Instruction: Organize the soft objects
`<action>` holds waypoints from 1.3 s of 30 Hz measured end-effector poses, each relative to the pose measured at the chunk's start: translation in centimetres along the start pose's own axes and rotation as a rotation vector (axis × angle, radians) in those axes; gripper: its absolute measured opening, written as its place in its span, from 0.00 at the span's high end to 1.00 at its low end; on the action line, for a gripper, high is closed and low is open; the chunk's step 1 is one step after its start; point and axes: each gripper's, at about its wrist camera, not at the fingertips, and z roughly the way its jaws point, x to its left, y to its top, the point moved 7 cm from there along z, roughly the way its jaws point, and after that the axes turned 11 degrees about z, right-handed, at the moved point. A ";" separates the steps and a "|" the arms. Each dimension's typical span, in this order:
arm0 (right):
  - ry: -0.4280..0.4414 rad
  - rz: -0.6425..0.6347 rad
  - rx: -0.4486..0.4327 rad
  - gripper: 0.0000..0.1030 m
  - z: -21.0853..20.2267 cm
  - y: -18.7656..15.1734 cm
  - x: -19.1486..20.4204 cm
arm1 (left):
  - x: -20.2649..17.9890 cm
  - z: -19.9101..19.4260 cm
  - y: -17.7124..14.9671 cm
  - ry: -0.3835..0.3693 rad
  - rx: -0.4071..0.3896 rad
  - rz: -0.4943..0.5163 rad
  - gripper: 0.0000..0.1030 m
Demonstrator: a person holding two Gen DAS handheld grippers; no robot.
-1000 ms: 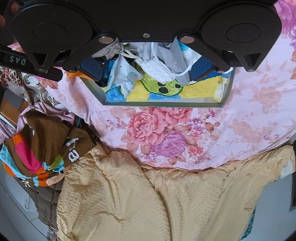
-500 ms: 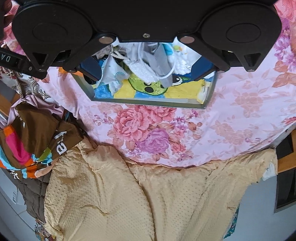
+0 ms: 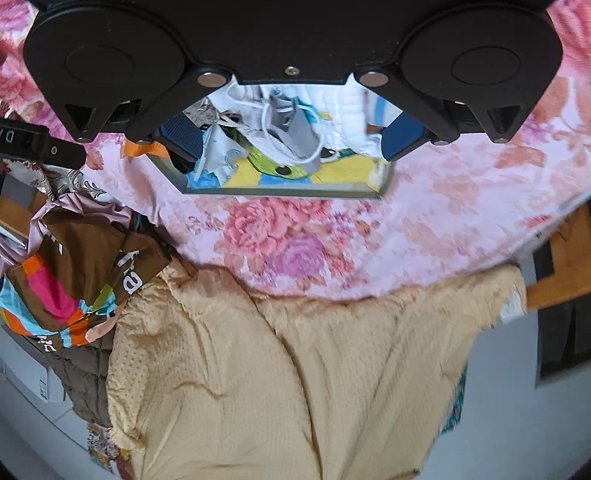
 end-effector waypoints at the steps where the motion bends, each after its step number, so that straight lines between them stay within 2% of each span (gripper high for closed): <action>1: -0.003 -0.002 -0.001 0.00 -0.4 -0.2 0.1 | 0.1 -0.5 0.0 0.009 -0.006 0.010 0.01; 7: -0.001 -0.001 0.003 0.00 -2.8 -1.3 0.2 | 0.5 -4.0 -0.7 0.027 -0.030 0.010 0.01; 21: 0.003 0.002 -0.027 0.00 -9.1 -3.7 0.8 | 1.4 -9.9 -3.1 0.036 -0.033 -0.002 0.01; 39: -0.004 -0.028 -0.017 0.00 -13.1 -6.3 1.4 | 2.2 -13.4 -5.7 0.069 -0.022 -0.026 0.01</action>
